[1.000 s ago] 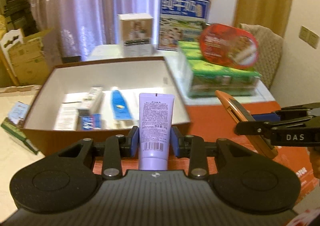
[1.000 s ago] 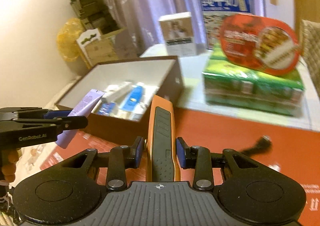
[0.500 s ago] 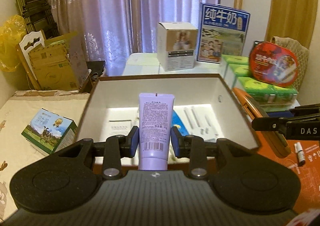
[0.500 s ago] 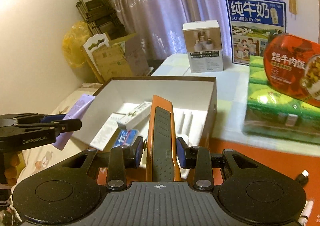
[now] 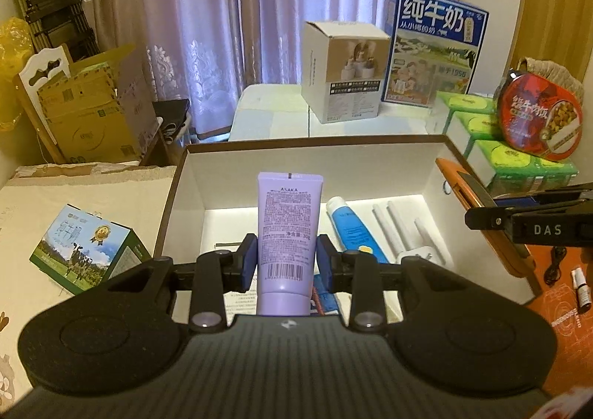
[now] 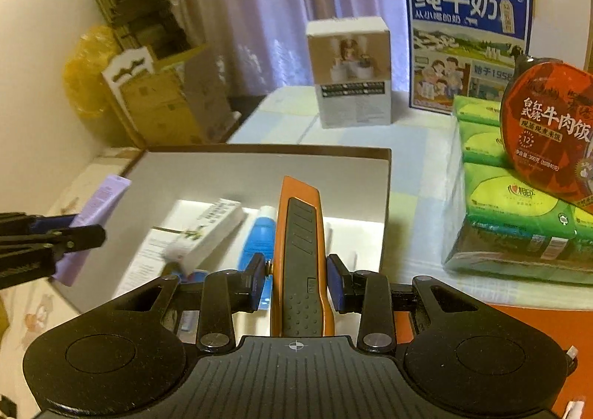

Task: Organize rigid objects
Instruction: 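Carry the lavender tube with the left gripper while the right gripper carries the knife over the box, then open the left gripper releasing the tube while the right gripper releases the knife inside the box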

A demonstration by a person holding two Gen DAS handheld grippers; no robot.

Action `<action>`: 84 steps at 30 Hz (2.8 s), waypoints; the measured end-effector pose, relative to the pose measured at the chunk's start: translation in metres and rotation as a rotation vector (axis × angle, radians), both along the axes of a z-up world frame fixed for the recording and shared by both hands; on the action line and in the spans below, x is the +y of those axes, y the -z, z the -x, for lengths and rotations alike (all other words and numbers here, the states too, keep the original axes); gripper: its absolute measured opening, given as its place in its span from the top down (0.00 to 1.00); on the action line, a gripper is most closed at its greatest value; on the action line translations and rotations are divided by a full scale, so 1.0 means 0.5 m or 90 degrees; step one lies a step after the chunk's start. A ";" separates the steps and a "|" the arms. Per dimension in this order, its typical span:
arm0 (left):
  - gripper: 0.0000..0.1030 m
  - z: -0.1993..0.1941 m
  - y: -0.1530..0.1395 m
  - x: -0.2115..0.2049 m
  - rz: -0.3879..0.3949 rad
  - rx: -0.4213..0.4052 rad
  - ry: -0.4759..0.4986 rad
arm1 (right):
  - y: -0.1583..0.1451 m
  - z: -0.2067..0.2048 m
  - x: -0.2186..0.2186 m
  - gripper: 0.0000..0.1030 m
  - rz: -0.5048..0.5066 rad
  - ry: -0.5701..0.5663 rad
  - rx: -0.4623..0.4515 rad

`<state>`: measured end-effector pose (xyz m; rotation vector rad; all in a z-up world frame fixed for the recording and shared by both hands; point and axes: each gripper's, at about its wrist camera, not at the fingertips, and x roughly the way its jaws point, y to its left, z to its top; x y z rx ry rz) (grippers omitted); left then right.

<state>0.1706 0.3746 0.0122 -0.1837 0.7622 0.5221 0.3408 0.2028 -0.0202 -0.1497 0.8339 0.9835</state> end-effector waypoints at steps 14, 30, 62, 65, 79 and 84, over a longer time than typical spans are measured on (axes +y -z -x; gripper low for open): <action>0.72 -0.049 0.046 0.071 0.028 0.028 0.013 | 0.070 -0.040 0.082 0.69 0.097 0.011 -0.036; 0.72 -0.093 0.075 0.112 0.042 0.041 0.026 | 0.065 -0.064 0.114 0.69 0.100 0.031 -0.077; 0.45 -0.111 0.070 0.122 0.033 0.053 0.012 | 0.030 -0.033 0.063 0.34 0.034 -0.001 -0.009; 0.45 -0.101 0.064 0.115 0.038 0.052 0.013 | 0.029 -0.027 0.057 0.34 0.034 0.000 -0.007; 0.45 -0.054 0.028 0.065 0.051 0.036 0.016 | 0.005 0.024 0.011 0.33 0.017 0.015 -0.004; 0.45 -0.037 0.013 0.040 0.049 0.027 0.025 | -0.007 0.042 -0.011 0.33 0.008 0.024 -0.005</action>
